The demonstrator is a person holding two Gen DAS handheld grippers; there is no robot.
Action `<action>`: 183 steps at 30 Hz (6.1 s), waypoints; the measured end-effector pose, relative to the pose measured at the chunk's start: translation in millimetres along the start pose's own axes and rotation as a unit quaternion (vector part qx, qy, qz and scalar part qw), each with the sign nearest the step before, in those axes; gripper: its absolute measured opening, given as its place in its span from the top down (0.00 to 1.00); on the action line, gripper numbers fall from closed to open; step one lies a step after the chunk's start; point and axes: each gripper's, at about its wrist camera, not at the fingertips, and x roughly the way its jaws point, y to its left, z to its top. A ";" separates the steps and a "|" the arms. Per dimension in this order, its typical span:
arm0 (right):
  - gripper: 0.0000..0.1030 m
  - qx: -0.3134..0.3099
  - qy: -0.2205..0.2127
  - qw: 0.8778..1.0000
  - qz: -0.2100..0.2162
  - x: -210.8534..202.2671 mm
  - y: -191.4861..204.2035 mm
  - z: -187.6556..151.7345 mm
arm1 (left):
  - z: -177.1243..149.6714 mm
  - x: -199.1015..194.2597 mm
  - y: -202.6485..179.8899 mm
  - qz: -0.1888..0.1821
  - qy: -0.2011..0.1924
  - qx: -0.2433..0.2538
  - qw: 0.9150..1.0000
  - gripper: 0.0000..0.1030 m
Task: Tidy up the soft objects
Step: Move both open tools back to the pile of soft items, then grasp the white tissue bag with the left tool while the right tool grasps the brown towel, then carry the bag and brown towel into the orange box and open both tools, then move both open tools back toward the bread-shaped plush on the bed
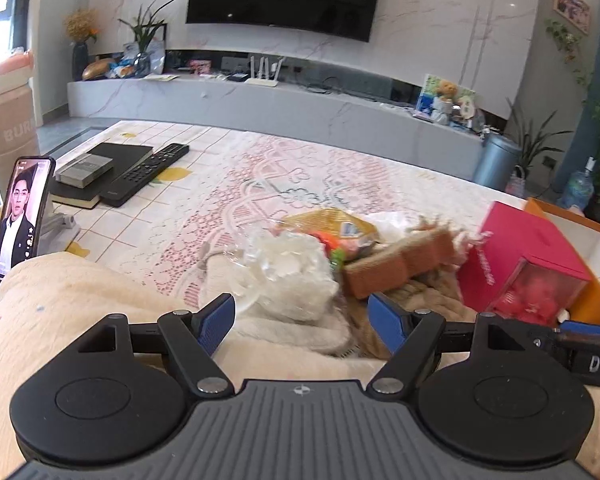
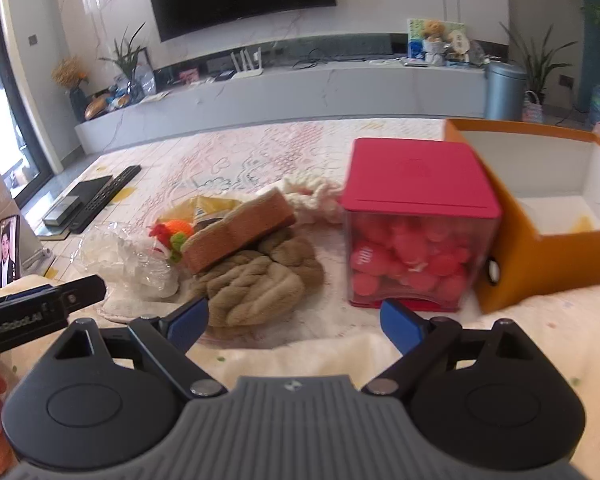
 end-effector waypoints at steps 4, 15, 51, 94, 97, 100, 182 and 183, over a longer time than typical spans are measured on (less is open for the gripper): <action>0.11 -0.013 0.010 1.000 0.007 17.5 10.7 3.8 | 7.1 20.3 3.1 0.006 0.008 -0.010 1.000 0.13; 0.08 -0.031 0.046 0.998 0.008 74.7 29.0 15.4 | 18.7 62.9 11.5 0.004 0.034 -0.052 0.998 0.13; 0.59 -0.017 -0.006 0.999 0.033 32.3 22.3 -6.4 | -8.8 6.9 -9.5 -0.048 -0.015 -0.032 0.998 0.57; 0.57 -0.098 -0.086 0.988 -0.084 -109.9 -183.0 86.8 | 64.8 -10.2 -246.6 -0.291 -0.064 0.126 0.946 0.57; 0.57 -0.111 -0.066 0.987 -0.094 -101.0 -199.2 92.1 | 66.4 4.6 -263.9 -0.298 -0.046 0.137 0.944 0.57; 0.56 -0.136 -0.040 0.985 -0.102 -87.9 -214.0 97.6 | 65.0 18.0 -278.7 -0.300 -0.025 0.147 0.942 0.57; 0.08 -0.071 0.012 0.990 -0.117 -54.3 -161.5 59.6 | 41.3 -9.8 -189.4 -0.218 -0.050 0.151 0.963 0.17; 0.08 -0.060 0.002 0.992 -0.110 -56.1 -155.2 55.4 | 38.1 -9.6 -180.5 -0.213 -0.047 0.142 0.966 0.17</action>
